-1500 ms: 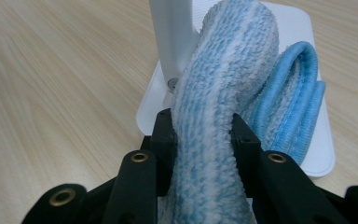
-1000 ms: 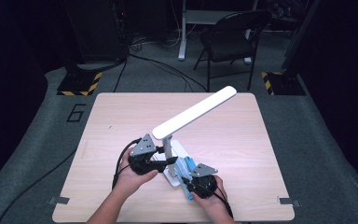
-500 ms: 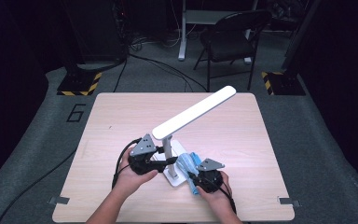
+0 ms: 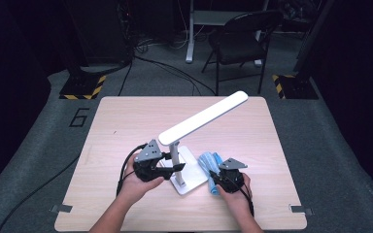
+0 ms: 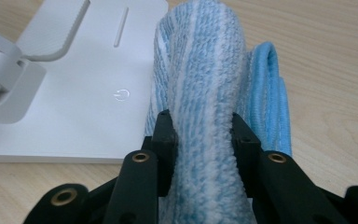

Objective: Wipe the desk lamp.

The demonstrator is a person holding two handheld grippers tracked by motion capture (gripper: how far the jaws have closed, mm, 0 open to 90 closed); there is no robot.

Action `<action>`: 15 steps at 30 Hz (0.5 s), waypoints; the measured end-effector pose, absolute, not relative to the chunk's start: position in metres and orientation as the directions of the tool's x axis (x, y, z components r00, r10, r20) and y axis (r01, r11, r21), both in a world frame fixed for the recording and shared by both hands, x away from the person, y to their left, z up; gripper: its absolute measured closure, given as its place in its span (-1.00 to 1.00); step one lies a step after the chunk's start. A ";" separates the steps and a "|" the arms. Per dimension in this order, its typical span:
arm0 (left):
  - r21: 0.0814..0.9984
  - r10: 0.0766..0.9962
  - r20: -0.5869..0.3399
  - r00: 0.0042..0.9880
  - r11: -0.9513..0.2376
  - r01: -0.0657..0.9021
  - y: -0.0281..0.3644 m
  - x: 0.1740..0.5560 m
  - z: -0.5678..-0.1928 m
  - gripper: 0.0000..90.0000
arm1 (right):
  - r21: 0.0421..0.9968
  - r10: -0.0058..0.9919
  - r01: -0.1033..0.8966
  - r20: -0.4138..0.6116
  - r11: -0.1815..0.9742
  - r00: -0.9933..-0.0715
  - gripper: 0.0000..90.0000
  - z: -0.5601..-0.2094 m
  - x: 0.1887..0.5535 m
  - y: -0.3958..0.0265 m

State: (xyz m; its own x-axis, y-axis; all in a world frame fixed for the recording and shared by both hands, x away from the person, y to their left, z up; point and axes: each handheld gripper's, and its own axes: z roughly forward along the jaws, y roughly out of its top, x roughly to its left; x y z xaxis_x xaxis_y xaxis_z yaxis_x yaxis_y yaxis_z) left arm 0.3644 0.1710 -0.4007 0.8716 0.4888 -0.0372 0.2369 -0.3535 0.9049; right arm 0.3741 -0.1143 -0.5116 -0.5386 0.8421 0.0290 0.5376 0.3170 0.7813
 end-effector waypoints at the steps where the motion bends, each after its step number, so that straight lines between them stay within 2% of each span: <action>1: 0.908 0.495 -0.036 0.868 -0.347 0.235 0.170 0.364 -0.401 0.15 | 0.784 0.842 0.539 0.037 0.310 -0.538 0.53 -0.510 0.373 -0.114; 15: 0.910 0.503 -0.038 0.864 -0.340 0.237 0.169 0.364 -0.402 0.15 | 0.792 0.799 0.500 0.026 0.350 -0.601 0.55 -0.509 0.360 -0.094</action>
State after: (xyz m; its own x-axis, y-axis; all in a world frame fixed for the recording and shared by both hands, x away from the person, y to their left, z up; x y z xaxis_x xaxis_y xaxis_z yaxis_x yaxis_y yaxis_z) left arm 0.3640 0.1693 -0.4018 0.8636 0.5027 -0.0377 0.2374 -0.3395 0.9101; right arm 0.3603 -0.0940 -0.5091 -0.6010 0.7988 0.0260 0.5001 0.3505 0.7919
